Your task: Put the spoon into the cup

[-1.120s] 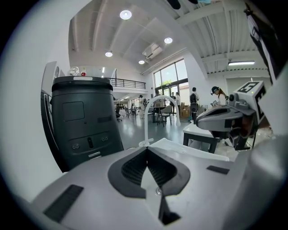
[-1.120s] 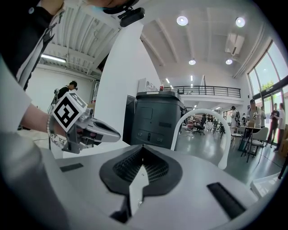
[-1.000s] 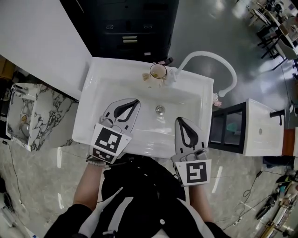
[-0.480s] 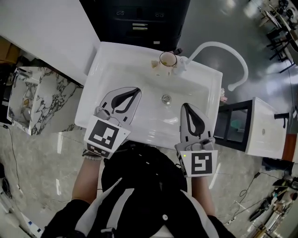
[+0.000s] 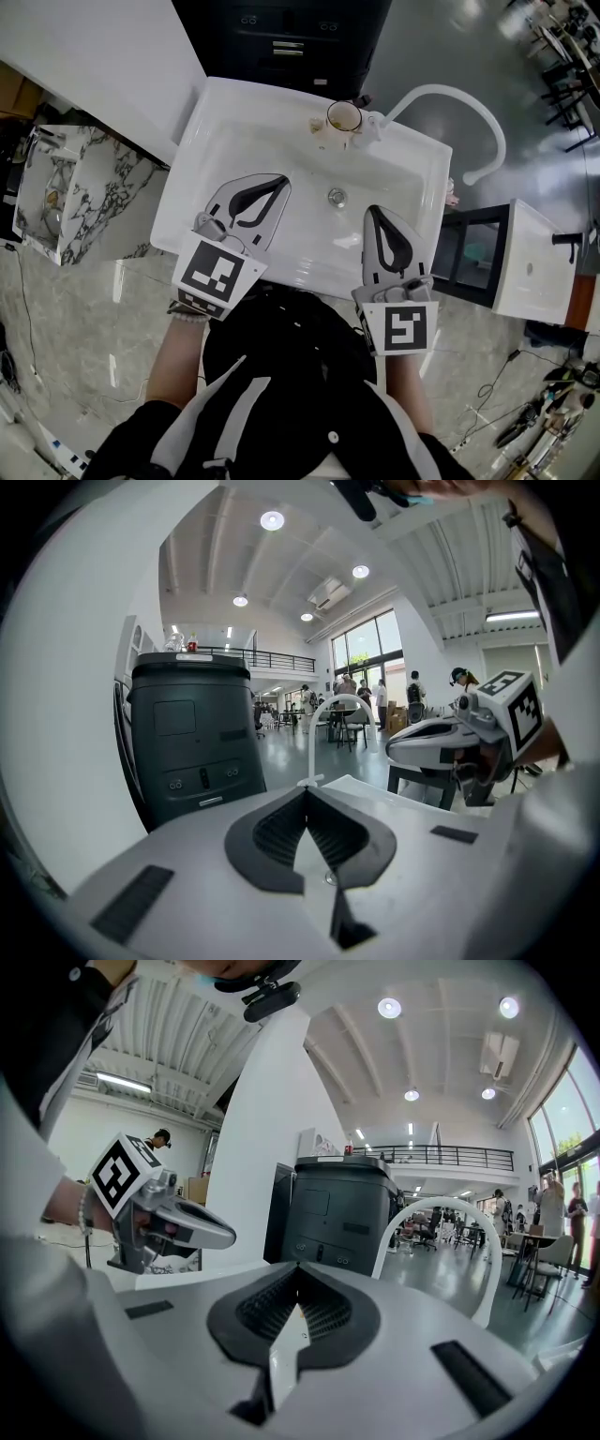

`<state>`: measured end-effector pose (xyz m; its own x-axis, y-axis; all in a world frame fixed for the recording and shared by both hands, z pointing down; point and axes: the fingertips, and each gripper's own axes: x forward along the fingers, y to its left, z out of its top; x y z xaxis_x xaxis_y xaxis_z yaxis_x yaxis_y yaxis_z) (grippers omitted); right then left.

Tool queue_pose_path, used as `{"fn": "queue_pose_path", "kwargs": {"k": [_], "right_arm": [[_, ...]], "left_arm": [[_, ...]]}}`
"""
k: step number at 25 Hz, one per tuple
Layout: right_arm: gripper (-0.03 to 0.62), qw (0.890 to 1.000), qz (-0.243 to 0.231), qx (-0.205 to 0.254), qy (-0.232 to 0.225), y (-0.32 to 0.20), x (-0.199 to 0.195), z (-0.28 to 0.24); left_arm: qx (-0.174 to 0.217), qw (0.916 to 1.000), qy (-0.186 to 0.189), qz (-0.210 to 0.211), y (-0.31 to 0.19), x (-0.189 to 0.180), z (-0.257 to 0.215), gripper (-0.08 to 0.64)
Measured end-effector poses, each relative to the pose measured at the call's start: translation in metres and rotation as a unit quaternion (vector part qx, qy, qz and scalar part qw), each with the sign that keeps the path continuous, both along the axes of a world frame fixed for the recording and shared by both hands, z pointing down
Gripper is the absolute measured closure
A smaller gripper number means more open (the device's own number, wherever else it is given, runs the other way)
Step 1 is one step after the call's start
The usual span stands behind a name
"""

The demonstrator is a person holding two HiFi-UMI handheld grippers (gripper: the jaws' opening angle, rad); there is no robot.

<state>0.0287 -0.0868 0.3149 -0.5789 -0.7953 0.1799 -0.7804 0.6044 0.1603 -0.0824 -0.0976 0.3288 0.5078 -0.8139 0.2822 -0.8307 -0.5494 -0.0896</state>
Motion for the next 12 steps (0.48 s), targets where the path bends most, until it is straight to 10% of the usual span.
{"fn": "queue_pose_path", "kwargs": {"k": [12], "right_arm": [[0.592,1.000,0.001,-0.007,0.003,-0.0045,-0.0013,0.0048]], "left_arm": [[0.008,1.0000,-0.004,0.004,-0.0048,0.0053,-0.0001,0.558]]}}
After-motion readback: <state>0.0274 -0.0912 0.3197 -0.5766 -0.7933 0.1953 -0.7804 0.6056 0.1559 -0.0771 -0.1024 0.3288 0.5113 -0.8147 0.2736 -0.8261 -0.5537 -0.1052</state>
